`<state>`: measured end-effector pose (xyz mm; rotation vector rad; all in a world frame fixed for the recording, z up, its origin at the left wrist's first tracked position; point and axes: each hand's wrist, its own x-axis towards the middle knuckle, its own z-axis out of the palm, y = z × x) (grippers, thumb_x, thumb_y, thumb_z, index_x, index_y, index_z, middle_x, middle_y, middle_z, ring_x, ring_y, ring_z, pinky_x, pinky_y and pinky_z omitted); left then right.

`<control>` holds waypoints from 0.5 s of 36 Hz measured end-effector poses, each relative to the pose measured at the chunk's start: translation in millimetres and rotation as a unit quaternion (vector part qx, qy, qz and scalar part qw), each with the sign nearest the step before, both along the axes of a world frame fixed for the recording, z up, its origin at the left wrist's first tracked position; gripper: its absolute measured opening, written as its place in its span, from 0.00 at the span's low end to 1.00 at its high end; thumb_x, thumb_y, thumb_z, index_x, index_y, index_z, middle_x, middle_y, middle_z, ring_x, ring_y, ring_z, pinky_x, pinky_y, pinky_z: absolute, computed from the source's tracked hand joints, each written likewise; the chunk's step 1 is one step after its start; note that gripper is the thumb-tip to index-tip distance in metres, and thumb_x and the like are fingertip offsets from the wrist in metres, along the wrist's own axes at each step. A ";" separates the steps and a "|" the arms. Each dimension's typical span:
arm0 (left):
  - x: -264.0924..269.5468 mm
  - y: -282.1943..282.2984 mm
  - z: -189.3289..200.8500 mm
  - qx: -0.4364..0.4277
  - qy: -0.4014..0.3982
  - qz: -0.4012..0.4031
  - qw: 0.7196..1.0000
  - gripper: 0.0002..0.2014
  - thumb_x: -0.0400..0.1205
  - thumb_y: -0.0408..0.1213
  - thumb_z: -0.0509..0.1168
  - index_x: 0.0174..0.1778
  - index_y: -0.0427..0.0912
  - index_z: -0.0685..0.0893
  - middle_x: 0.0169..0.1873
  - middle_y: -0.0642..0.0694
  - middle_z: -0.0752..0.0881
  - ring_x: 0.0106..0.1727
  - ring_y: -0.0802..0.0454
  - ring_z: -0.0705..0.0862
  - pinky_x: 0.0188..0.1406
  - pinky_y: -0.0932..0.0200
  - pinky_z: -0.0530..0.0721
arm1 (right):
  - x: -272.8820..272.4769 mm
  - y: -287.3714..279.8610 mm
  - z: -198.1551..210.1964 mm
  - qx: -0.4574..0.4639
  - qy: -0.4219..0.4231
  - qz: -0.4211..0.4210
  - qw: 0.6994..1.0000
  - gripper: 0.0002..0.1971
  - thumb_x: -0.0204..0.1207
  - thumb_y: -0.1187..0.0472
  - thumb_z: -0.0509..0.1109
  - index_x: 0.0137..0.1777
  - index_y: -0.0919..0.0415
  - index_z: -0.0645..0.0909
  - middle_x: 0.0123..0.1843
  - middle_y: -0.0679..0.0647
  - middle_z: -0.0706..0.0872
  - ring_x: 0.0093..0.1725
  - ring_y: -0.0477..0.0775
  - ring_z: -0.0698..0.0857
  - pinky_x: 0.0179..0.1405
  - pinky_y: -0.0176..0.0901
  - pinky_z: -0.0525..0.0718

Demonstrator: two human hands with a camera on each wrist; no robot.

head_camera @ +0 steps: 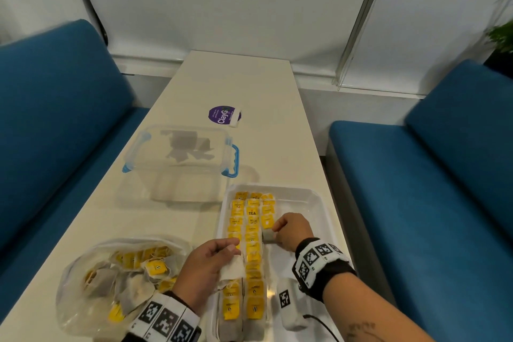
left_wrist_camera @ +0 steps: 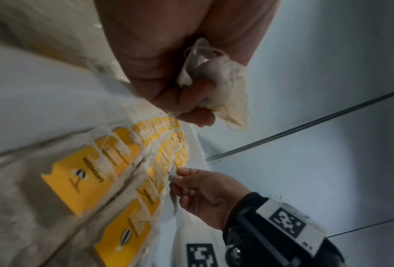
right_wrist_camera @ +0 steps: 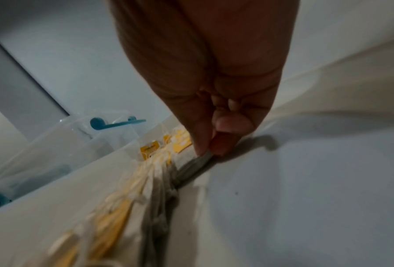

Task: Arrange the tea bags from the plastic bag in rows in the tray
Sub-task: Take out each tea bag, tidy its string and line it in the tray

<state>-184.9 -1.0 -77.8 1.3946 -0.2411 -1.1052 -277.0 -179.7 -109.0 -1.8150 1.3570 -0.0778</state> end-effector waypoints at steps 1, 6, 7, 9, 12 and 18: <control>0.1 0.1 0.4 -0.001 0.002 -0.001 1.000 0.07 0.81 0.27 0.63 0.49 0.35 0.85 0.36 0.41 0.87 0.28 0.55 0.83 0.19 0.65 0.79 | 0.9 1.0 -0.6 0.000 0.006 0.006 1.000 0.17 0.69 0.74 0.67 0.29 0.51 0.76 0.43 0.52 0.81 0.46 0.54 0.82 0.43 0.42 0.83; 0.7 1.5 3.1 -0.005 0.004 0.000 1.000 0.08 0.82 0.34 0.62 0.49 0.38 0.86 0.37 0.42 0.88 0.30 0.53 0.84 0.22 0.65 0.80 | -6.6 0.0 6.3 0.016 -0.026 -0.038 0.999 0.13 0.68 0.74 0.69 0.37 0.53 0.77 0.49 0.58 0.84 0.43 0.55 0.83 0.31 0.41 0.79; 1.0 1.8 3.6 -0.007 0.007 0.000 1.000 0.09 0.82 0.34 0.61 0.49 0.38 0.86 0.38 0.41 0.88 0.30 0.52 0.84 0.22 0.64 0.79 | -9.6 0.7 12.8 0.025 -0.047 -0.053 0.997 0.11 0.69 0.71 0.71 0.41 0.54 0.77 0.49 0.58 0.84 0.41 0.54 0.82 0.29 0.40 0.77; 0.9 2.2 5.8 -0.013 0.015 -0.002 1.000 0.10 0.83 0.35 0.59 0.50 0.38 0.86 0.38 0.41 0.87 0.30 0.51 0.83 0.20 0.64 0.77 | -15.2 4.8 31.5 0.046 -0.107 -0.073 0.991 0.10 0.72 0.67 0.73 0.49 0.56 0.77 0.46 0.56 0.83 0.37 0.51 0.80 0.27 0.39 0.73; -0.5 3.9 9.4 -0.025 0.029 -0.011 0.999 0.11 0.84 0.37 0.58 0.50 0.38 0.86 0.38 0.41 0.87 0.27 0.52 0.83 0.20 0.63 0.74 | -21.6 20.0 65.6 0.089 -0.205 -0.064 0.973 0.10 0.74 0.63 0.72 0.53 0.58 0.77 0.42 0.55 0.84 0.35 0.48 0.80 0.24 0.38 0.71; -3.2 9.8 17.7 -0.039 0.040 -0.020 0.998 0.15 0.85 0.43 0.56 0.53 0.38 0.85 0.43 0.40 0.86 0.38 0.49 0.84 0.29 0.59 0.81 | -24.6 70.1 95.1 0.124 -0.184 0.092 0.971 0.14 0.69 0.57 0.78 0.49 0.58 0.77 0.34 0.55 0.85 0.30 0.48 0.83 0.19 0.36 0.70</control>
